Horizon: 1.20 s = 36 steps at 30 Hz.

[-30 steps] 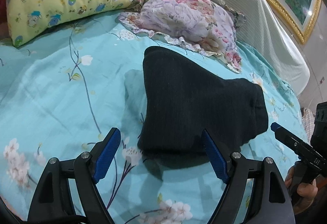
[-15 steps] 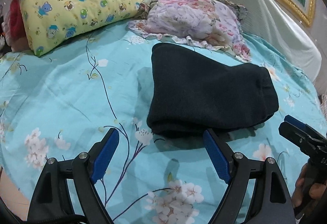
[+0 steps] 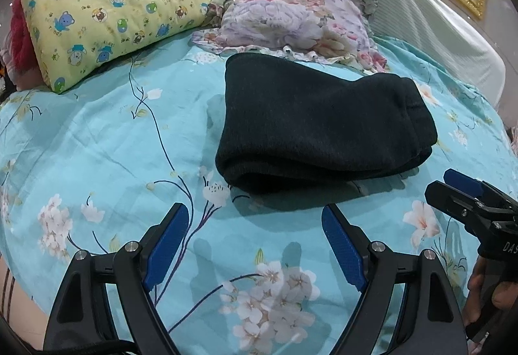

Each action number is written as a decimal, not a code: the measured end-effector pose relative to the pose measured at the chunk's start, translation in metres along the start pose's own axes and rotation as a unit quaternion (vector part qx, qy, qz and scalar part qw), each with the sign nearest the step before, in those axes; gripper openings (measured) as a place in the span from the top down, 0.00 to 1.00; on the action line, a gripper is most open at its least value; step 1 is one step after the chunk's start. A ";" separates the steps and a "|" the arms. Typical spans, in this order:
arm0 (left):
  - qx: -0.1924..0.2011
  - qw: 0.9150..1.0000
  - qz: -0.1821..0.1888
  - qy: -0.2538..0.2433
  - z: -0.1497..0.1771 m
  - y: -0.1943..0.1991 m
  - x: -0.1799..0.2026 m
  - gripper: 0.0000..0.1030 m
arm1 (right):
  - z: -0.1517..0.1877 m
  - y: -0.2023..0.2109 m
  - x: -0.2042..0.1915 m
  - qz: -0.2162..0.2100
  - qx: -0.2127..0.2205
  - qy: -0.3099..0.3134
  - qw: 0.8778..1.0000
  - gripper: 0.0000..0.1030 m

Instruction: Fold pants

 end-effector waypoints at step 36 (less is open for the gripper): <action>0.005 0.999 -0.020 -0.024 0.005 -0.014 0.002 0.17 | 0.017 -0.013 -0.017 -0.016 -0.014 0.011 1.000 0.04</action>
Point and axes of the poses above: each gripper's, at about its wrist camera, not at the fingertips, and y roughly against the way its jaws point, x to its right, z to its underside, the point moved 5 cm from there along -y, roughly the way its jaws point, and after that the axes turned 7 degrees about z, right-handed, at the moved point
